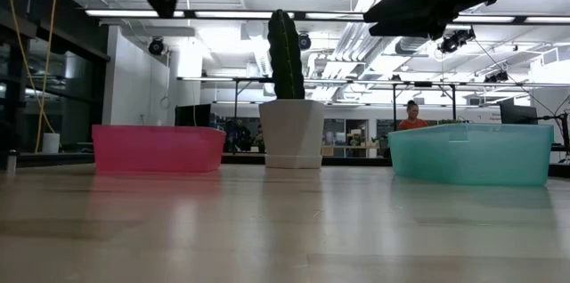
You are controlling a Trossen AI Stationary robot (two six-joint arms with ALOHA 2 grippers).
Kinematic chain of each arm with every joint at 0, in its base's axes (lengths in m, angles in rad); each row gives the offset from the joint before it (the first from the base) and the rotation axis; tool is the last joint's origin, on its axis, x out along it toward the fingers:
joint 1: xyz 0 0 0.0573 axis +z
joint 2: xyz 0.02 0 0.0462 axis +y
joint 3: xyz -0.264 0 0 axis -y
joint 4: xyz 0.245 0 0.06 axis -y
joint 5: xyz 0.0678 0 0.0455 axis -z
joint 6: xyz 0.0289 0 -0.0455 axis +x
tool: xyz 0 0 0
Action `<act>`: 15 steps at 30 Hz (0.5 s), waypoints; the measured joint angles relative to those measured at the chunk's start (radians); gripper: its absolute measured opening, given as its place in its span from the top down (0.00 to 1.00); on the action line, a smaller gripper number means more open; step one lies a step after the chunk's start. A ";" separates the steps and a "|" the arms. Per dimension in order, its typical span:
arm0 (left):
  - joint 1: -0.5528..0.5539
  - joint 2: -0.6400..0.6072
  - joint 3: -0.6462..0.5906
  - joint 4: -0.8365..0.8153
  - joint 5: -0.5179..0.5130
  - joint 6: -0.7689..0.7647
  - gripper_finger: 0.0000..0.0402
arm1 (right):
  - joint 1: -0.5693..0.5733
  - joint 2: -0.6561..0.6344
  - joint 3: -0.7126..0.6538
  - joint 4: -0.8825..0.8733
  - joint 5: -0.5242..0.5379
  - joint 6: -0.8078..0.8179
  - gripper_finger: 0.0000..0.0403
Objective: Pick and place medicine bottles into bin by pill shape (circle, oval)
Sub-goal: Put the green tablet bottle into the red bin
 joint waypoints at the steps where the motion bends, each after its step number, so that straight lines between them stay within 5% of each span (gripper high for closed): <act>1: -0.027 -0.011 -0.020 0.011 -0.030 0.014 0.59 | 0.000 0.000 0.000 0.000 0.000 0.000 0.42; 8: -0.138 -0.025 -0.072 -0.006 -0.180 0.101 0.59 | 0.000 0.000 0.000 0.000 0.000 -0.001 0.42; 15: -0.148 -0.025 -0.072 0.004 -0.194 0.111 0.59 | 0.000 0.000 0.000 0.000 0.000 -0.001 0.42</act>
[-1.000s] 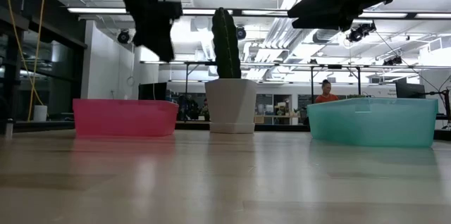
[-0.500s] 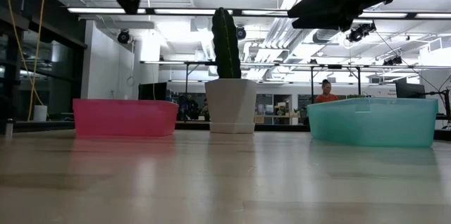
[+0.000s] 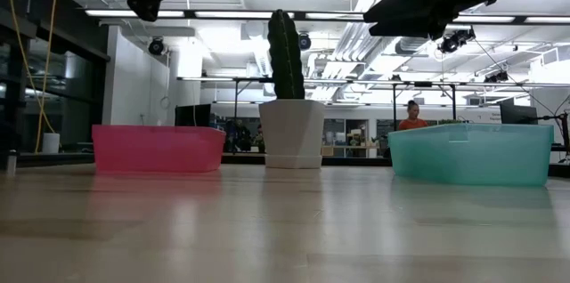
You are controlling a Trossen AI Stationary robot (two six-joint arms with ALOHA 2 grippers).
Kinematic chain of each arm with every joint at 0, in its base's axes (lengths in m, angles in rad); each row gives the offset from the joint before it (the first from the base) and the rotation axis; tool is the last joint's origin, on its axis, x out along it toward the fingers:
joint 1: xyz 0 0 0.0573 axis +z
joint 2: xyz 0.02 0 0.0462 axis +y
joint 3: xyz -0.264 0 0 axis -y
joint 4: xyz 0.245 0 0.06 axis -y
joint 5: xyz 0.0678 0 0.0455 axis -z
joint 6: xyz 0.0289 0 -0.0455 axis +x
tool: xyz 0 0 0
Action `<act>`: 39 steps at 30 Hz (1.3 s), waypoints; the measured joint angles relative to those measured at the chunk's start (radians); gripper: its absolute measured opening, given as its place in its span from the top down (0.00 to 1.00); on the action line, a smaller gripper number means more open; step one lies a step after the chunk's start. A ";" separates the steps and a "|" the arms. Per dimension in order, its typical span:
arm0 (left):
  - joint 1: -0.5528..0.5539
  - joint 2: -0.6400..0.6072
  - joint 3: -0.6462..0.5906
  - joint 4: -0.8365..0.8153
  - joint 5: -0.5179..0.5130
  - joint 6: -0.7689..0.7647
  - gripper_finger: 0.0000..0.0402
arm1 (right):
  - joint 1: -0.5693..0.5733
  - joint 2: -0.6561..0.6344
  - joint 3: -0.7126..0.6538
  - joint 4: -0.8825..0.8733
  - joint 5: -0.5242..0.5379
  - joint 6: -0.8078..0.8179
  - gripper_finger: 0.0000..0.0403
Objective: Pick and place medicine bottles into bin by pill shape (circle, oval)
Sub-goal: Put the green tablet bottle into the red bin
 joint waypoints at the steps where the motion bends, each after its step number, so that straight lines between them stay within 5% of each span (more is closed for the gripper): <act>1: 0.000 0.000 0.000 0.000 0.000 0.000 0.59 | 0.000 0.000 0.000 0.000 0.000 0.000 0.42; 28: 0.000 0.001 0.000 -0.001 -0.015 0.000 0.59 | 0.000 0.000 0.000 0.011 -0.075 0.005 0.42; 39: 0.000 0.001 0.001 -0.001 -0.015 0.001 0.59 | 0.000 0.000 0.000 0.026 -0.206 0.004 0.42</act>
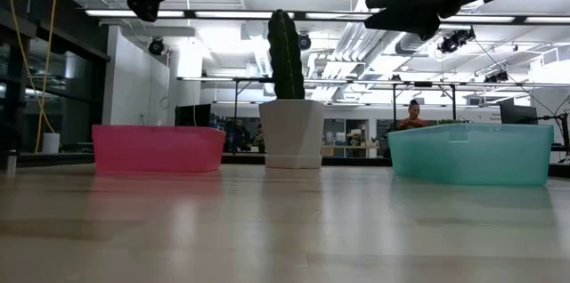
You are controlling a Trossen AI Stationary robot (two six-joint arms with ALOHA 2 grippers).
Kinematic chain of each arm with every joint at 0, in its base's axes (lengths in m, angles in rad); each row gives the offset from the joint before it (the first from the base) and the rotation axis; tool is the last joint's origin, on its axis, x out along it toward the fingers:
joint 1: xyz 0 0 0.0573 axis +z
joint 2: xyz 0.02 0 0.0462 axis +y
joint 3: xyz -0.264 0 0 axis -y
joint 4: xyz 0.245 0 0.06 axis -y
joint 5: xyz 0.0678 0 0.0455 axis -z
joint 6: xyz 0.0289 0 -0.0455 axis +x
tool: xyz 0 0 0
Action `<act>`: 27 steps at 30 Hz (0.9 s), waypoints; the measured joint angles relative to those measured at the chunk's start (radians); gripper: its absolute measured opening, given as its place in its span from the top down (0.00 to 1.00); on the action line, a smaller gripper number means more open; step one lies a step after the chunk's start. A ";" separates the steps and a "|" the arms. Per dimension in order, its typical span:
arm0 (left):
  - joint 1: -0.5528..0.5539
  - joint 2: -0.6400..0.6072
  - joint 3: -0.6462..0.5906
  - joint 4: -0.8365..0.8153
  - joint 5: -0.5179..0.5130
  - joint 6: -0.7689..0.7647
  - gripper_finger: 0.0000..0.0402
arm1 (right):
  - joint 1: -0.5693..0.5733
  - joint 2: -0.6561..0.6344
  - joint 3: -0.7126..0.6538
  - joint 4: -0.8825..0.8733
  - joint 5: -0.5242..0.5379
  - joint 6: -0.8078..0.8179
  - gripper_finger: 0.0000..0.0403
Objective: Pick and place medicine bottles into bin by pill shape (circle, oval)
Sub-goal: Put the green tablet bottle into the red bin
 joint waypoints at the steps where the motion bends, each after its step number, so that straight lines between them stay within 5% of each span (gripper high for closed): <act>1: 0.000 0.000 0.000 0.000 0.000 0.000 0.59 | 0.000 0.000 0.000 0.000 -0.013 0.000 0.42; 27: 0.000 0.000 0.000 0.000 0.000 0.015 0.59 | 0.001 0.001 0.000 0.022 -0.155 0.023 0.42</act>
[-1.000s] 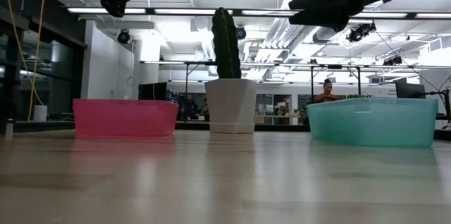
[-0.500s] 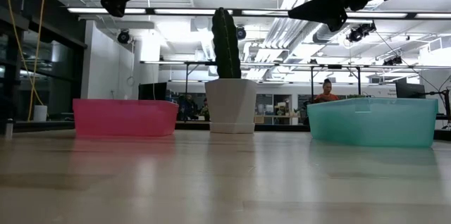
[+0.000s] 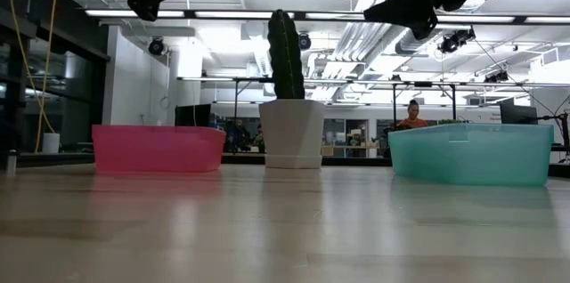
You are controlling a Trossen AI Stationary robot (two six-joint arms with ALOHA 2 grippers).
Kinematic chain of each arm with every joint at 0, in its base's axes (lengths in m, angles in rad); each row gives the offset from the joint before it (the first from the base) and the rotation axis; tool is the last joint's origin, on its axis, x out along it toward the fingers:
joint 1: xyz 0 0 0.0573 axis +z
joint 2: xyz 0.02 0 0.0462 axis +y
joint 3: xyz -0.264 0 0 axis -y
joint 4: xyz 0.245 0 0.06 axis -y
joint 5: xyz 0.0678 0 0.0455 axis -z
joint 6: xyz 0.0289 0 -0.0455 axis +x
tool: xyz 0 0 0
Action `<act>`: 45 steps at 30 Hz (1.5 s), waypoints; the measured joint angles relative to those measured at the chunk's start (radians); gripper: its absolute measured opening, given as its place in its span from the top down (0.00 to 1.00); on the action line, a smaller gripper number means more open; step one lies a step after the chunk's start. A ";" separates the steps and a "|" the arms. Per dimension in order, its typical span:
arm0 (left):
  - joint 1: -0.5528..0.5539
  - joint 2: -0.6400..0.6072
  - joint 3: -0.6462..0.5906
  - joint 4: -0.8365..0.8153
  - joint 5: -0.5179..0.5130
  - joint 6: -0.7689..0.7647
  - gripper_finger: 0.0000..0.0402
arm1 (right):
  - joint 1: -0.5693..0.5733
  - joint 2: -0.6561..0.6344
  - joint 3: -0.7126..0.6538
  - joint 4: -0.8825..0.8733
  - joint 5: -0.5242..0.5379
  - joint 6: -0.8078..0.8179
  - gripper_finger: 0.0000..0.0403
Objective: Pick and place medicine bottles into bin by pill shape (circle, oval)
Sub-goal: Put the green tablet bottle into the red bin
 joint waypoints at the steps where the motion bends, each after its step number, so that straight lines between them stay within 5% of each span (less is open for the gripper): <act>1: 0.000 0.000 0.000 0.000 0.000 0.000 0.59 | 0.000 0.000 0.000 0.010 -0.018 0.012 0.42; 6: 0.000 0.000 0.000 0.000 0.008 0.000 0.59 | 0.027 0.000 0.001 0.092 -0.170 0.112 0.42; 10: 0.000 0.000 0.000 0.000 0.008 0.000 0.59 | 0.134 0.000 0.071 -0.031 -0.232 0.256 0.42; 19: 0.000 0.000 0.000 0.000 0.008 0.000 0.59 | 0.472 0.098 0.391 -0.808 -0.008 0.883 0.42; 23: 0.000 0.000 0.000 0.000 0.009 -0.014 0.59 | 0.578 0.213 0.513 -1.099 -0.027 1.204 0.42; 26: 0.000 0.000 0.000 0.000 0.008 -0.015 0.59 | 0.620 0.304 0.566 -1.172 -0.135 1.345 0.42; 32: 0.000 0.000 0.000 0.000 0.008 -0.003 0.59 | 0.642 0.432 0.591 -1.172 -0.306 1.435 0.42; 45: 0.000 0.000 0.000 0.000 -0.001 0.045 0.59 | 0.634 0.512 0.590 -1.254 -0.272 1.413 0.42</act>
